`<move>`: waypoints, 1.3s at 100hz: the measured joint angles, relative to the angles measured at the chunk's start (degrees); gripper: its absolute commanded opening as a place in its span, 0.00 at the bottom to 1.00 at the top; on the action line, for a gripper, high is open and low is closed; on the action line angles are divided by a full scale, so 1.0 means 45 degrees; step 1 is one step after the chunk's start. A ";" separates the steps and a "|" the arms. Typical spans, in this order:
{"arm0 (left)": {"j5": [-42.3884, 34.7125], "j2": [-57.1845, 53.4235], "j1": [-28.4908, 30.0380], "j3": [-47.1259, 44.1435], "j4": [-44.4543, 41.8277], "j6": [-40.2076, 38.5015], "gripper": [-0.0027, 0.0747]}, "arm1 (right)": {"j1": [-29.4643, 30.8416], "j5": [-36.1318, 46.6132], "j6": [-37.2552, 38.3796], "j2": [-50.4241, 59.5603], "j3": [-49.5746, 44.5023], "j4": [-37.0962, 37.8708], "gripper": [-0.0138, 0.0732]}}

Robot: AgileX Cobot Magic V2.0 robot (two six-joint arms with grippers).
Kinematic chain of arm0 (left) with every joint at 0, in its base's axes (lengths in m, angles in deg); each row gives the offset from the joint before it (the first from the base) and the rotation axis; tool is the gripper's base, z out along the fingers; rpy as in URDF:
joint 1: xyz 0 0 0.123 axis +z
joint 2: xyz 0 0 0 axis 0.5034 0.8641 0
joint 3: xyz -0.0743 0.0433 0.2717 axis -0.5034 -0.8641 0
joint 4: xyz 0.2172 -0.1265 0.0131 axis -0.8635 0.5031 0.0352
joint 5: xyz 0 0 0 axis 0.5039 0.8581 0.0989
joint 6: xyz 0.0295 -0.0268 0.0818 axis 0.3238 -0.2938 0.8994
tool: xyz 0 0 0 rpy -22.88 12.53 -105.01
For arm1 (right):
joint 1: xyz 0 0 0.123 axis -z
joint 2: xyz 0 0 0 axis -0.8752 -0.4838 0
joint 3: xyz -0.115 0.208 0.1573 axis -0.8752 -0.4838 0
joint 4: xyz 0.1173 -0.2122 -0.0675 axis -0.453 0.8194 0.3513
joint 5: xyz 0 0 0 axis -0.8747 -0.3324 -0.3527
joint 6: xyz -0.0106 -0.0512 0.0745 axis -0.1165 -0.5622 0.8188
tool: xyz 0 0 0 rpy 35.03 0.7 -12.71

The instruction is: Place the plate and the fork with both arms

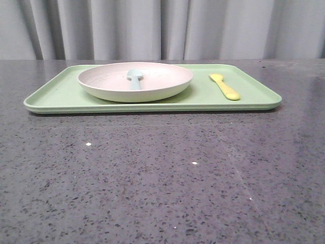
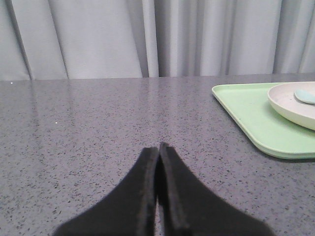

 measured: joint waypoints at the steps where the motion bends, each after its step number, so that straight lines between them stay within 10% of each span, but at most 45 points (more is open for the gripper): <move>1: 0.0000 0.0000 0.0000 0.0000 0.0000 0.0000 0.01 | 0.0000 0.0000 0.0000 0.0000 0.0000 0.0009 0.08; 98: 0.0000 0.0000 0.0000 0.0000 0.0000 0.0000 0.01 | 0.0000 0.0030 0.0000 0.0000 -0.0025 0.0106 0.08; 130: 0.0000 0.0000 0.0000 0.0000 0.0000 0.0000 0.01 | 0.0339 0.3265 -0.0622 0.0000 -0.2026 -0.0378 0.08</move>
